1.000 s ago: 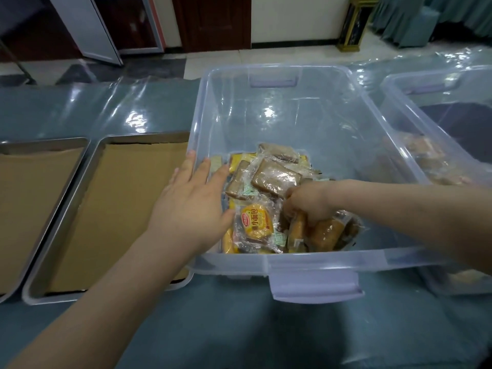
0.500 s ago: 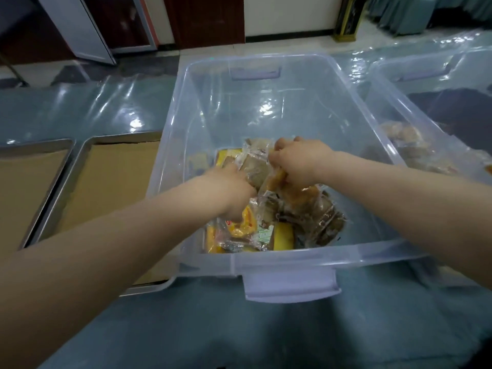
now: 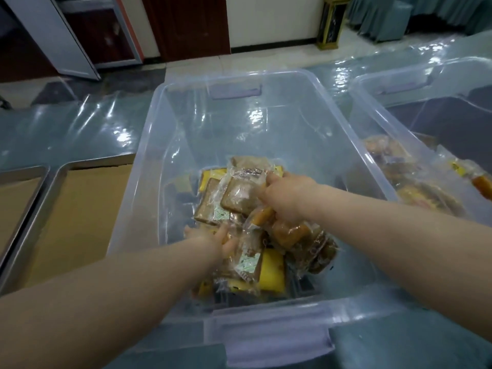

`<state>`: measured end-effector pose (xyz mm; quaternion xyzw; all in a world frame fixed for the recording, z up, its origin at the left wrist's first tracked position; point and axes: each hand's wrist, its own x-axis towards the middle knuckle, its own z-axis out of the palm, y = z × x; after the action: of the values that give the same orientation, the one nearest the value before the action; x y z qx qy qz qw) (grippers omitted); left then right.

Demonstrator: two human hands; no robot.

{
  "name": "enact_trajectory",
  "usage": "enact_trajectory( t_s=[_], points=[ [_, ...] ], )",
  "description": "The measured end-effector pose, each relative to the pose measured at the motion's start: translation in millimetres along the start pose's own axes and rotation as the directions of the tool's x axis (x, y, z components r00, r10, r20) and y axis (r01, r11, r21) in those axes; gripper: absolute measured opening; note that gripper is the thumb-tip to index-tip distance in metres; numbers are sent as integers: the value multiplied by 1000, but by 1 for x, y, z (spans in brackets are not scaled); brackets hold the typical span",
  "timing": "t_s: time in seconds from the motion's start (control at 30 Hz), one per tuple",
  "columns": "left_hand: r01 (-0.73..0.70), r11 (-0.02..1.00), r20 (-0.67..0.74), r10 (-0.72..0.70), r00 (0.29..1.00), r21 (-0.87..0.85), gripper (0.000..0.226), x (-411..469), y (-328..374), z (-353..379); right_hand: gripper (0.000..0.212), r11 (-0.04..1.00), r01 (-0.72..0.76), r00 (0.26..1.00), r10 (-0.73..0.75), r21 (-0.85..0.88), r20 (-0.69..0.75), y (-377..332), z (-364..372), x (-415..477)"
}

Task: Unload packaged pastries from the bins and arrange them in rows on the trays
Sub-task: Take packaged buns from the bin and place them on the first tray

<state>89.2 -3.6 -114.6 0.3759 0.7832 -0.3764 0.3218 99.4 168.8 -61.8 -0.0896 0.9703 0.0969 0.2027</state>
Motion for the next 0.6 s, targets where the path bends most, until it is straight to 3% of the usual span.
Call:
enact_trajectory(
  t_s=[0.07, 0.17, 0.37, 0.47, 0.6],
  points=[
    [-13, 1000, -13, 13, 1000, -4, 107, 2, 1, 1, 53, 1000, -9, 999, 8, 29, 38, 3, 0, 2],
    [-55, 997, -139, 47, 989, -53, 79, 1, 2, -2, 52, 999, -20, 998, 18, 34, 62, 5, 1, 4],
    [-91, 993, -281, 68, 957, -68, 54, -8, -3, -15, 44, 995, -72, 995, 67, 63, 77, 9, -5, 0],
    [-81, 992, -372, 39, 927, -97, 53, -10, -5, -26, 39, 990, -101, 995, 100, 98, 14, 12, -10, -3],
    [-20, 990, -574, -66, 816, -142, 53, -17, -14, -39, 33, 961, -131, 978, 166, 242, -128, 27, -23, -6]
  ],
)
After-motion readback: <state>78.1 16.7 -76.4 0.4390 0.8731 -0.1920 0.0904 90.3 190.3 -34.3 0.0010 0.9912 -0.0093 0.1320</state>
